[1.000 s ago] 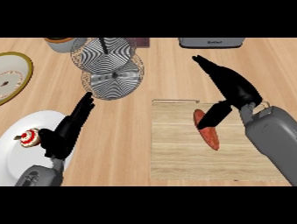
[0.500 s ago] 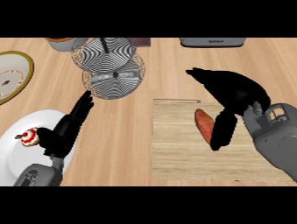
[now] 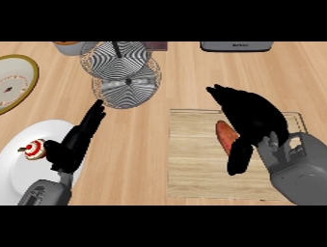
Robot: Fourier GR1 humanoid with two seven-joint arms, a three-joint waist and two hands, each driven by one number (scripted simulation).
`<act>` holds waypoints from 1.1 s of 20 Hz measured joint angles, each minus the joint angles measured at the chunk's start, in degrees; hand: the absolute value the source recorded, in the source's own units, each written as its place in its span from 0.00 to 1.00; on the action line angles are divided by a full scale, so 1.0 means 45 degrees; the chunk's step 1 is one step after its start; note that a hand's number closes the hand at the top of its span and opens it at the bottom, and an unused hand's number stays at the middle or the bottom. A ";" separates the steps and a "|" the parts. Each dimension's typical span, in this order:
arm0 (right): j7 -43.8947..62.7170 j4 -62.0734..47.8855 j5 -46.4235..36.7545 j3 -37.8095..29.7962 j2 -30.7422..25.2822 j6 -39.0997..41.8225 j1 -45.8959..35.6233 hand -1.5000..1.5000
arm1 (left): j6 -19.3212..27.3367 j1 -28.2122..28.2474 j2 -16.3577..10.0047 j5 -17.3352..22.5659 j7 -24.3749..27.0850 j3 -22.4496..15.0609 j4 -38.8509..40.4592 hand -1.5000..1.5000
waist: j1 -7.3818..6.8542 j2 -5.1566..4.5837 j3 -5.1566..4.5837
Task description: Pick the sweet potato from the tray and place it in the tiered basket
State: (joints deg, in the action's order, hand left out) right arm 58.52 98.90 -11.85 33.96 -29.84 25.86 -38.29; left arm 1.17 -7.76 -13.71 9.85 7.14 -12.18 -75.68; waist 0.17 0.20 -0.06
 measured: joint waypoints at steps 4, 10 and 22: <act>-0.0001 -0.0568 -0.0576 0.0242 -0.0039 0.0034 0.0468 0.00 | -0.0135 0.0045 -0.0058 0.0002 -0.0065 0.0116 -0.0106 0.50 | -0.0036 -0.0016 0.0003; -0.0317 -0.0938 -0.1516 0.0233 0.0489 -0.0025 0.1628 0.00 | -0.0231 -0.0179 0.0261 -0.0226 0.0187 0.0274 0.0302 0.50 | -0.0026 -0.0033 0.0007; -0.1383 -0.2348 -0.3979 -0.0801 0.1523 0.0020 0.3045 0.00 | -0.0471 0.0133 0.0515 -0.0705 -0.0383 0.0596 -0.0451 0.50 | -0.0068 -0.0038 0.0014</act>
State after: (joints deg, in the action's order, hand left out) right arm 52.29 88.34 -29.75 30.36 -22.99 25.95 -24.59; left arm -0.95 -7.16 -11.39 6.68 5.42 -9.50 -77.71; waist -0.14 0.02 0.00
